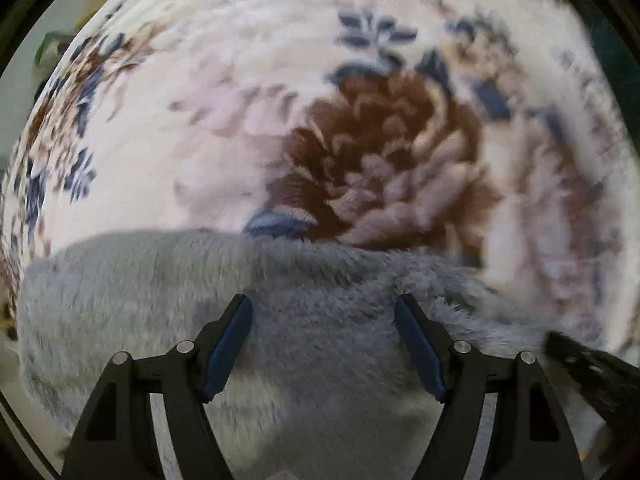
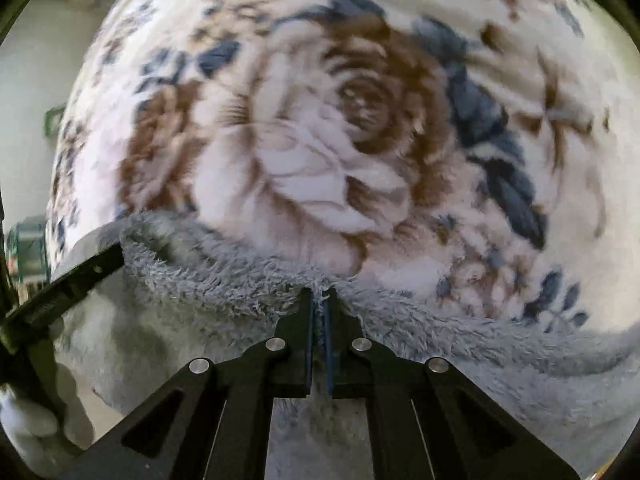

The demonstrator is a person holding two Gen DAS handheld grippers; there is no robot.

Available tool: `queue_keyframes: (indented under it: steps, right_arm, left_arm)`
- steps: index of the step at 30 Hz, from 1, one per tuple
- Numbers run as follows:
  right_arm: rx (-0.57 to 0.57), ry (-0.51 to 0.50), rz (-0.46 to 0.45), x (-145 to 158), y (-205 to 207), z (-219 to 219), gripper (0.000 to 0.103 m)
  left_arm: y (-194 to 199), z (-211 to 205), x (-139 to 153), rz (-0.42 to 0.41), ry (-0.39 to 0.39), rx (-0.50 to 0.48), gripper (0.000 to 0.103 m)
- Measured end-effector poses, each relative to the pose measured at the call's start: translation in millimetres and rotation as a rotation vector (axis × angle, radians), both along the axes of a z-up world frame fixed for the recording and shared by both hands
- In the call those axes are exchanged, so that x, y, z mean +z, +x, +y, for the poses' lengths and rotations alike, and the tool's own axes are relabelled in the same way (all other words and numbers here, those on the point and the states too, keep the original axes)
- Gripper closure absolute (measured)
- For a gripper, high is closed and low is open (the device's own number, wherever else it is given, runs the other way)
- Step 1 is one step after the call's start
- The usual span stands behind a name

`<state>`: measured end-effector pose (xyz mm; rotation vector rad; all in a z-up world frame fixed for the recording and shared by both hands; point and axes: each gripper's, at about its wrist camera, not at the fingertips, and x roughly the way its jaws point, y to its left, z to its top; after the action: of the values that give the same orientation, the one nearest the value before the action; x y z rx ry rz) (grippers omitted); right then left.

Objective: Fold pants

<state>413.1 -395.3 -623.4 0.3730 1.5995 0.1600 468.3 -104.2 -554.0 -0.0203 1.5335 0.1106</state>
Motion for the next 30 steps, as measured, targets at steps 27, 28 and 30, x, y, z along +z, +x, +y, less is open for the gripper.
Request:
queue_keyframes:
  steps: [27, 28, 30]
  right_arm:
    - [-1.21, 0.019, -0.081, 86, -362, -321, 0.026]
    - [-1.228, 0.038, -0.085, 77, -365, -336, 0.026]
    - [-1.265, 0.111, -0.09, 50, -366, -362, 0.029]
  left_arm:
    - [-143, -57, 58, 0.018, -0.089, -0.204, 0.026]
    - [-147, -65, 55, 0.022, -0.092, -0.201, 0.026]
    - [-155, -82, 47, 0.025, -0.082, -0.192, 0.026]
